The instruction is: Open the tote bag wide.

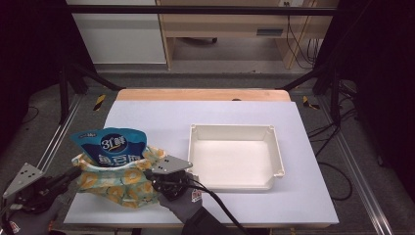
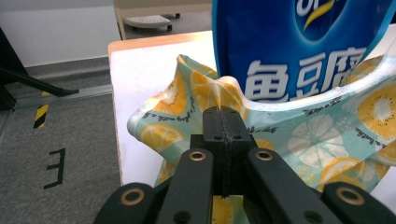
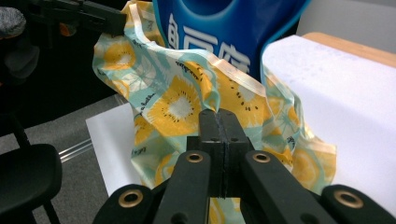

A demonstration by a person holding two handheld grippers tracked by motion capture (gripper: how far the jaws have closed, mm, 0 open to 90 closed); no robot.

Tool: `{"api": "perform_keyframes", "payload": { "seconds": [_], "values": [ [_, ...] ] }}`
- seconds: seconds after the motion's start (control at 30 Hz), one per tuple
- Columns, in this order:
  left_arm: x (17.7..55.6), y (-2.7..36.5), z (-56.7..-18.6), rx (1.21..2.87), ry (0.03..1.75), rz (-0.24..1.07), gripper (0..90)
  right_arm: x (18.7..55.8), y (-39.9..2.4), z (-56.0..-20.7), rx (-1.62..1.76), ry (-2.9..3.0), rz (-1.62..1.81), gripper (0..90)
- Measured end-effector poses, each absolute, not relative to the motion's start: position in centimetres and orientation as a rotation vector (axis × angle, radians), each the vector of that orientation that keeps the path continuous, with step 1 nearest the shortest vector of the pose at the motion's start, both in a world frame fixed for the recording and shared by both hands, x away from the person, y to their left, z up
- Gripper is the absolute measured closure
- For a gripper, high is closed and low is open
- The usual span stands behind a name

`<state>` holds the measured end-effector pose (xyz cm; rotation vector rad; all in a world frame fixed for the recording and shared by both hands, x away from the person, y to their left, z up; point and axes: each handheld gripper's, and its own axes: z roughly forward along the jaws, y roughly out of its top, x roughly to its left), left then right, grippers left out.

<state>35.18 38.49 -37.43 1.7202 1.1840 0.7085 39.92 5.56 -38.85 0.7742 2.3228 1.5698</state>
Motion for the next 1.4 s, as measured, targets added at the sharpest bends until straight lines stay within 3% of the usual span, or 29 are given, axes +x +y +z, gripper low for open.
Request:
{"api": "perform_keyframes", "payload": {
  "seconds": [1.4],
  "values": [
    [36.3, 38.0, -43.6, 1.887, 1.292, 0.636, 89.9, 39.6, 6.4, -46.0, 0.921, 2.454, 1.455, 90.0]
  ]
}}
